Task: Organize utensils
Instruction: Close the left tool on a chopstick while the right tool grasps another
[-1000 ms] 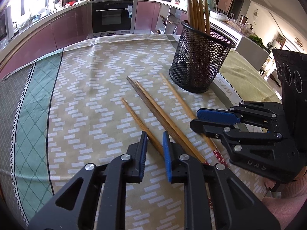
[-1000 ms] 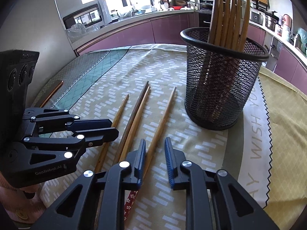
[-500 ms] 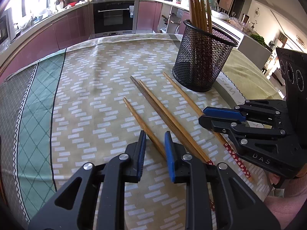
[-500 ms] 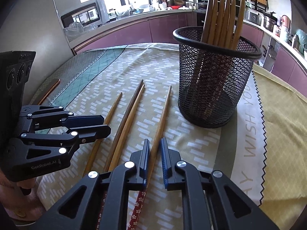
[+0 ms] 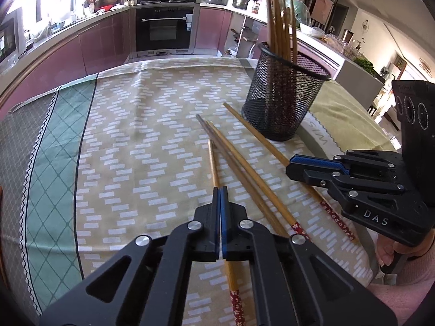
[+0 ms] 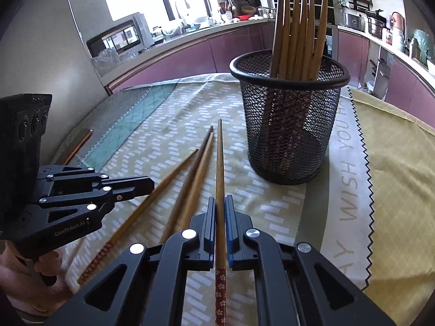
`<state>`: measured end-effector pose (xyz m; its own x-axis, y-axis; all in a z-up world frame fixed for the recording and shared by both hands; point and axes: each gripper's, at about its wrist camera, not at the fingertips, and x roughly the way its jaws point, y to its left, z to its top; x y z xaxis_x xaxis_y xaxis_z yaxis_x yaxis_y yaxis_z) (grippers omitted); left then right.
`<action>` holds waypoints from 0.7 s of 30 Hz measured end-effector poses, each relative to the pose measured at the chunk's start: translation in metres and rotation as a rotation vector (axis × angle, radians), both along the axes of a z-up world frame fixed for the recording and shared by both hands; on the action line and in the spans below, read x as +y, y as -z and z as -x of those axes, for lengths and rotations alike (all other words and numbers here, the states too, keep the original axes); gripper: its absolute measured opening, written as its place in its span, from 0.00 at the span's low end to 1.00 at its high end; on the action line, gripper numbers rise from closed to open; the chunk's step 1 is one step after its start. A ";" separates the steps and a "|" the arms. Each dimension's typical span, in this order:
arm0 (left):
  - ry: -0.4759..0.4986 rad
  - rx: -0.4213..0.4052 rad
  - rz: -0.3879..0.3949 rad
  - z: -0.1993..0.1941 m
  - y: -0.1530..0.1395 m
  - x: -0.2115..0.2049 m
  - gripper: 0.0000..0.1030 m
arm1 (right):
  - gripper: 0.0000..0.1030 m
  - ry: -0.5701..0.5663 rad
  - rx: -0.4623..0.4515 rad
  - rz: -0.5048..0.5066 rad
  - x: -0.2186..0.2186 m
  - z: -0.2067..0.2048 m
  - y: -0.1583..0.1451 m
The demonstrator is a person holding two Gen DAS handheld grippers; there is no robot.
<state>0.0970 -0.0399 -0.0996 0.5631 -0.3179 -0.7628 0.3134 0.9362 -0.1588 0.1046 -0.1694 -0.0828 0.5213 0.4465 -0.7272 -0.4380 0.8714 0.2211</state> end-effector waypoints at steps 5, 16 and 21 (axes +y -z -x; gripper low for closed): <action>0.021 0.010 -0.015 0.001 0.003 -0.004 0.02 | 0.06 -0.029 0.018 -0.002 0.002 0.001 0.002; 0.022 0.001 -0.091 0.000 0.012 -0.010 0.15 | 0.06 -0.082 0.033 0.048 0.015 0.004 0.009; -0.001 -0.006 -0.097 -0.001 0.011 -0.011 0.08 | 0.07 -0.071 0.022 0.078 0.018 0.001 0.009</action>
